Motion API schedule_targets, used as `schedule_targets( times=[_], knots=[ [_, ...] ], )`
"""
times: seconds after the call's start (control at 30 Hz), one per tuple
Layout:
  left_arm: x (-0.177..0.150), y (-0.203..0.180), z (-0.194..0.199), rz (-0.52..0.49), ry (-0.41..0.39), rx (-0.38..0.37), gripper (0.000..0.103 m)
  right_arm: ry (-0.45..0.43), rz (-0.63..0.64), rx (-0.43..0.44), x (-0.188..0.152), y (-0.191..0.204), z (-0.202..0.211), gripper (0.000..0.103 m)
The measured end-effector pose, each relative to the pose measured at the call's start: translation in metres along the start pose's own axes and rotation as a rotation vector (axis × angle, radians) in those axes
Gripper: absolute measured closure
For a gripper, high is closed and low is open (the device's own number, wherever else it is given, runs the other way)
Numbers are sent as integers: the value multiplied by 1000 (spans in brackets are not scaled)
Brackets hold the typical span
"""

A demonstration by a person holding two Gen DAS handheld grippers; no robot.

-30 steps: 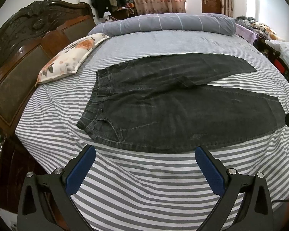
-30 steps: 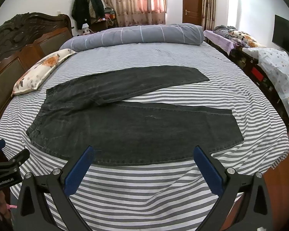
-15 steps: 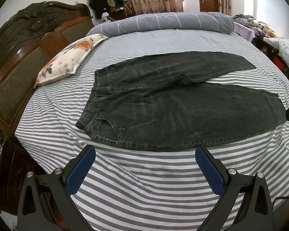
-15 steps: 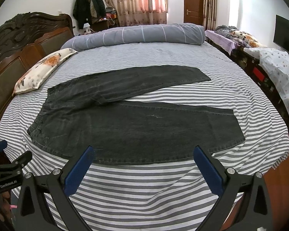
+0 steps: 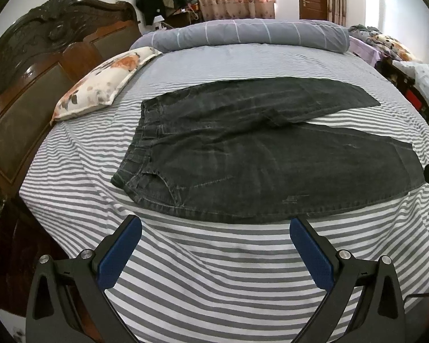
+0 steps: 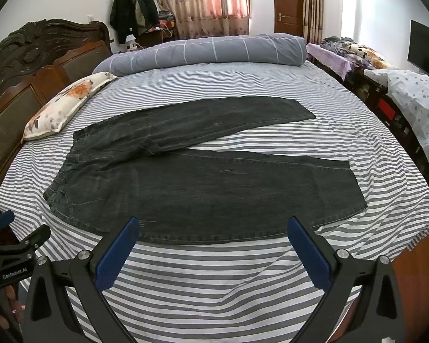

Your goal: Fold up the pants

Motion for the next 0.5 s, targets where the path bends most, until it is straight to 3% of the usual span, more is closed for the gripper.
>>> schedule_targets(
  times=[0.5],
  knots=[
    [-2,2,-5,11,18,26,1,1,-1,1,0,0,0,1]
  ],
)
Point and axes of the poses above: each gripper's, at about its wrist camera, not at the fingertips, and z roughly against the way its jaws point, y to its left, x to its top, the point moved 2 cm from there along -z, roughly the way its jaws point, and after that the axes turned 13 degrees about z, right-handed, at the moved point
